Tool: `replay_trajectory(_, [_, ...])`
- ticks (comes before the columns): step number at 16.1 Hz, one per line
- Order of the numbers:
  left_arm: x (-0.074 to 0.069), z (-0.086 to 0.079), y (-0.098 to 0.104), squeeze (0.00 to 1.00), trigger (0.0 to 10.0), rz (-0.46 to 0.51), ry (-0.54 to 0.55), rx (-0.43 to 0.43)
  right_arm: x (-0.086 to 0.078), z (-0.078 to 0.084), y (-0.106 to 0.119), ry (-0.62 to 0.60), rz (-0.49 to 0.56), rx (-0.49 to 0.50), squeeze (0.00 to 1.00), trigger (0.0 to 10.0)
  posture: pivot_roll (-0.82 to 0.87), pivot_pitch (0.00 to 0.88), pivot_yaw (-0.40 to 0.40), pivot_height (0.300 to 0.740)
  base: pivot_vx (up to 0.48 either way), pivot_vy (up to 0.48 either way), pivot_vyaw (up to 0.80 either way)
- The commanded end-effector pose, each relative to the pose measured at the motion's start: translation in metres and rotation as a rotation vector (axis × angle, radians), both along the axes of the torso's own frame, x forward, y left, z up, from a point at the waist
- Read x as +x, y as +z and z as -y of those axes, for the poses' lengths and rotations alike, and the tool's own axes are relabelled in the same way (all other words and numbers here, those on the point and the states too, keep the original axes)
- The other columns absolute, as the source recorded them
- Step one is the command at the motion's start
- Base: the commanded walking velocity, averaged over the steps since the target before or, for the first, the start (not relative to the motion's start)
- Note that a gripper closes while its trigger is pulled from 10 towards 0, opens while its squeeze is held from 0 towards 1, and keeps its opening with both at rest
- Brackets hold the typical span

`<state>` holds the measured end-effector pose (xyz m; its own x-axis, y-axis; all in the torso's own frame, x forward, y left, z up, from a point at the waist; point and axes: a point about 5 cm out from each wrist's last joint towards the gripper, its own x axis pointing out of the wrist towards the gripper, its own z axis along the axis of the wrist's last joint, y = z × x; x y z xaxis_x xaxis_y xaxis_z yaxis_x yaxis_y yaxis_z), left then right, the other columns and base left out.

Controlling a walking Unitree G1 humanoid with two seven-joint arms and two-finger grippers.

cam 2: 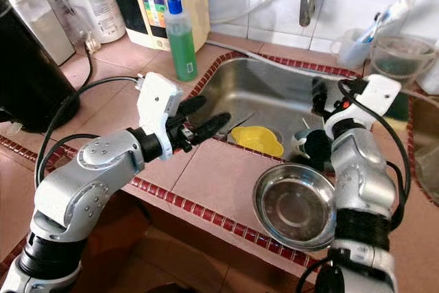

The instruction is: Kitchen organization

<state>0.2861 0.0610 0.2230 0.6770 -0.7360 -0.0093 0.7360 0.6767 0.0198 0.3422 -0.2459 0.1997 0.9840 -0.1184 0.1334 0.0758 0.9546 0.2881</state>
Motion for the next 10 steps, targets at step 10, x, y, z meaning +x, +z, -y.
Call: replay_trajectory(10, [0.026,-0.051,-0.052,0.00,10.0,0.065,0.447,0.005,-0.053,-0.056,-0.007,-0.044,0.247,-0.302,0.00,10.0,-0.09,0.000,0.021,0.740,0.000,0.000,0.00])
